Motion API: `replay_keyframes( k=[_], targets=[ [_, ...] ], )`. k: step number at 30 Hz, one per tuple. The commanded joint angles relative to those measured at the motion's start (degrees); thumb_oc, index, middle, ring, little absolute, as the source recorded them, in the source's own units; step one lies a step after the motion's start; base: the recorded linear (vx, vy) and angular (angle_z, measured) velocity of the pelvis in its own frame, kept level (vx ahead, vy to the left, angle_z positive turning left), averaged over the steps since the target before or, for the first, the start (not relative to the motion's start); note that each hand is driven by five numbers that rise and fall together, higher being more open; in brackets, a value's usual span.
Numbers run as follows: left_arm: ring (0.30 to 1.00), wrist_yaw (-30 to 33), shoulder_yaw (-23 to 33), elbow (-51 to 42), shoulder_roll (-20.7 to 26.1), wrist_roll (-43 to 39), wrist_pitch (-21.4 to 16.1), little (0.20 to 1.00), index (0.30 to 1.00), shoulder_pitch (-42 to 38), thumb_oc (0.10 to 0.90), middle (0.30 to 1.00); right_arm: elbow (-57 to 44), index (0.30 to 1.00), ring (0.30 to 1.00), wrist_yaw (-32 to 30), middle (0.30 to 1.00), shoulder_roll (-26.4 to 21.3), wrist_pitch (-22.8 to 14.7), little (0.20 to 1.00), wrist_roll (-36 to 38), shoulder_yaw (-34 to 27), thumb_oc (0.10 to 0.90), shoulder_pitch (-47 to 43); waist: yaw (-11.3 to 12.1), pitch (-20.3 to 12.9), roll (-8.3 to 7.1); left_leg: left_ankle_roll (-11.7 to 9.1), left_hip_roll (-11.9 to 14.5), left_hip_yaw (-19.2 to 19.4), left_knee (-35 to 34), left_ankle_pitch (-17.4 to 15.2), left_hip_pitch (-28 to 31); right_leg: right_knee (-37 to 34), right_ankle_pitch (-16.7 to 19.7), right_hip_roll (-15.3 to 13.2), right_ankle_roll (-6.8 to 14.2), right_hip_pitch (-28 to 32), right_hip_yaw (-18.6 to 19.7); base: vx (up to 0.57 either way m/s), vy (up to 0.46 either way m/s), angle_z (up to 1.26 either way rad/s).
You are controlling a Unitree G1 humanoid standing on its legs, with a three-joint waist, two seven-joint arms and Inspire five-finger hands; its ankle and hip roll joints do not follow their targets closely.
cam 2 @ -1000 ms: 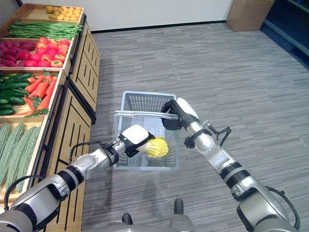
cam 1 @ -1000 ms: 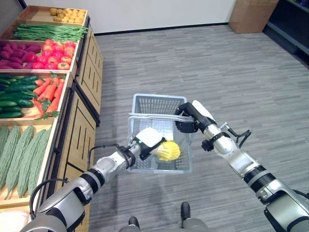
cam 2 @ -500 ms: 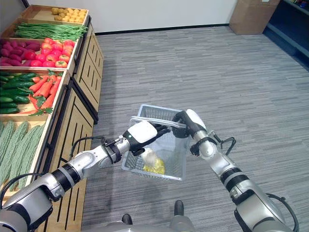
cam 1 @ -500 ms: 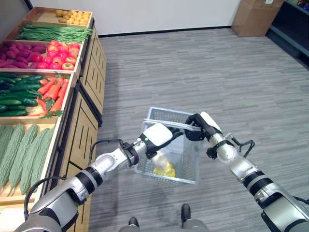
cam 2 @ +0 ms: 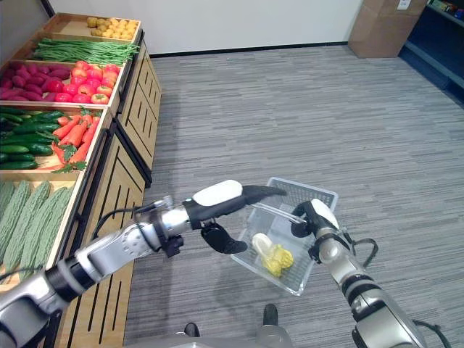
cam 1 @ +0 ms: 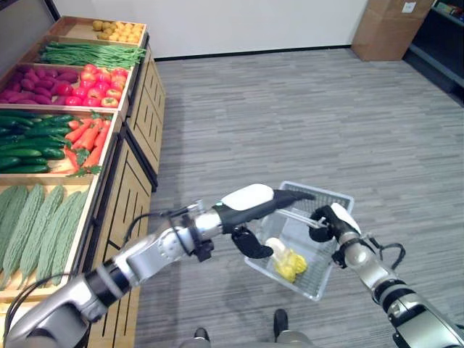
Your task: Get the vegetables into the basket
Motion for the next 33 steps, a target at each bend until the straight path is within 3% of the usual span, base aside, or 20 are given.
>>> replay_keyframes(
  k=[1, 3, 6, 14, 15, 17, 18, 19, 21, 24, 30, 33],
  targets=[
    [1.0, 2.2, 4.9, -0.5, -0.3, -11.4, -0.5, 1.0, 1.0, 1.1, 0.9, 1.0, -5.8, 0.3, 0.3, -3.8, 0.3, -4.7, -5.5, 0.3, 0.8, -5.5, 0.4, -4.8, 1.7, -3.3, -1.6, -2.7, 0.6, -1.2, 0.1, 0.0, -1.0, 0.0, -1.3, -3.7, 3.9, 3.7, -3.6, -0.01, -0.01, 0.03],
    [1.0, 1.7, 9.9, 3.3, -2.0, -14.4, 1.3, 1.0, 1.0, 7.6, 0.9, 1.0, -7.0, 0.3, 0.3, -3.5, 0.3, -5.0, -5.9, 0.3, 0.7, -8.6, 0.4, -0.1, 1.8, -3.2, -1.63, -2.6, 0.5, -1.6, 0.1, 0.1, -1.1, 0.0, -1.3, -3.8, 3.9, 3.7, -3.9, 0.0, -0.009, 0.06],
    [1.0, 0.2, 12.3, 5.6, -2.6, -17.6, 2.7, 1.0, 1.0, 11.3, 0.9, 1.0, -7.1, 0.3, 0.3, -3.1, 0.3, -5.4, -5.8, 0.3, -0.2, -9.9, 0.4, 2.2, 1.8, -3.3, -1.61, -2.6, 0.5, -1.9, 0.1, 0.2, -1.2, 0.0, -1.3, -3.9, 3.9, 3.8, -4.2, 0.0, -0.005, 0.08],
    [1.0, -1.4, 15.7, 25.9, -7.3, -14.4, 5.8, 1.0, 1.0, 17.2, 0.9, 1.0, -4.3, 0.3, 0.3, -2.3, 0.3, -4.6, -6.0, 0.3, 1.0, -14.8, 0.4, 7.9, 1.7, -3.6, -1.53, -2.5, 0.4, -2.2, 0.1, 0.5, -1.6, 0.0, -1.1, -3.9, 3.9, 3.7, -4.5, -0.01, 0.0, 0.06],
    [1.0, -1.9, 15.9, 26.9, -7.0, -12.8, 5.8, 1.0, 1.0, 17.5, 0.9, 1.0, -4.2, 0.3, 0.3, -2.2, 0.3, -4.6, -6.0, 0.3, 1.1, -15.4, 0.4, 8.8, 1.6, -3.6, -1.45, -2.5, 0.4, -2.1, 0.1, 0.4, -1.6, 0.0, -1.1, -3.9, 3.9, 3.7, -4.5, 0.0, 0.0, 0.0],
    [1.0, -0.3, 17.3, 37.9, -9.8, -4.6, 6.0, 1.0, 1.0, 17.6, 0.9, 1.0, -4.2, 0.3, 0.3, -1.5, 0.3, -4.1, -6.5, 0.3, 0.6, -16.9, 0.4, 12.7, 1.3, -3.5, -1.47, -2.5, 0.4, -1.9, 0.1, 0.5, -1.7, 0.0, -1.0, -3.8, 3.9, 3.4, -4.4, 0.0, 0.0, 0.0],
    [1.0, -0.3, 17.3, 38.0, -9.9, -4.5, 5.9, 1.0, 1.0, 17.5, 0.9, 1.0, -4.2, 0.3, 0.3, -1.5, 0.3, -4.1, -6.5, 0.3, 0.6, -17.0, 0.4, 12.7, 1.3, -3.5, -1.44, -2.5, 0.4, -1.9, 0.1, 0.5, -1.7, 0.0, -1.0, -3.8, 3.9, 3.4, -4.4, 0.0, 0.0, 0.0],
    [1.0, 1.6, 17.6, 45.9, -12.6, 1.9, 6.7, 1.0, 1.0, 17.0, 0.9, 1.0, -4.4, 0.3, 0.3, -1.5, 0.3, -2.9, -6.8, 0.3, 1.0, -17.8, 0.4, 14.5, 0.9, -3.5, -1.43, -2.4, 0.4, -1.8, 0.1, 0.5, -1.8, 0.0, -0.9, -3.8, 3.9, 3.2, -4.3, -0.01, 0.01, -0.03],
    [1.0, 2.3, 17.8, 48.3, -13.6, 4.0, 6.7, 1.0, 1.0, 16.5, 0.9, 1.0, -4.3, 0.3, 0.3, -1.6, 0.3, -2.4, -7.0, 0.3, 1.4, -18.4, 0.4, 15.3, 0.8, -3.4, -1.44, -2.4, 0.4, -1.7, 0.1, 0.5, -1.9, 0.0, -0.9, -3.8, 3.9, 3.1, -4.2, 0.0, 0.0, 0.0],
    [1.0, 5.3, 19.1, 60.8, -18.1, 13.3, 8.1, 1.0, 1.0, 15.4, 0.9, 1.0, -5.4, 0.3, 0.3, -1.3, 0.3, 0.4, -8.0, 0.3, 3.4, -19.3, 0.4, 19.0, 0.0, -3.3, -1.6, -2.4, 0.4, -1.4, 0.1, 0.5, -2.1, 0.1, -0.9, -3.7, 3.8, 2.6, -3.9, 0.0, 0.006, -0.04],
    [1.0, 11.3, 24.4, 74.7, -23.2, 18.3, 10.9, 1.0, 1.0, 15.0, 0.9, 1.0, -5.2, 0.3, 0.3, -0.8, 0.3, 2.7, -8.5, 0.3, 3.9, -19.3, 0.4, 23.5, -0.4, -3.0, -1.79, -2.4, 0.3, -1.0, 0.1, 0.3, -2.0, 0.3, -1.0, -3.5, 3.7, 2.3, -3.6, 0.01, 0.006, -0.04],
    [1.0, 12.0, 25.3, 75.8, -24.5, 18.3, 11.3, 1.0, 1.0, 15.4, 0.9, 1.0, -4.1, 0.3, 0.3, -0.8, 0.3, 3.1, -8.2, 0.3, 3.9, -19.0, 0.4, 24.5, -0.5, -2.9, -1.74, -2.4, 0.2, -0.9, 0.1, 0.1, -1.7, 0.4, -1.1, -3.5, 3.6, 2.4, -3.4, 0.03, 0.017, -0.1]
  ],
)
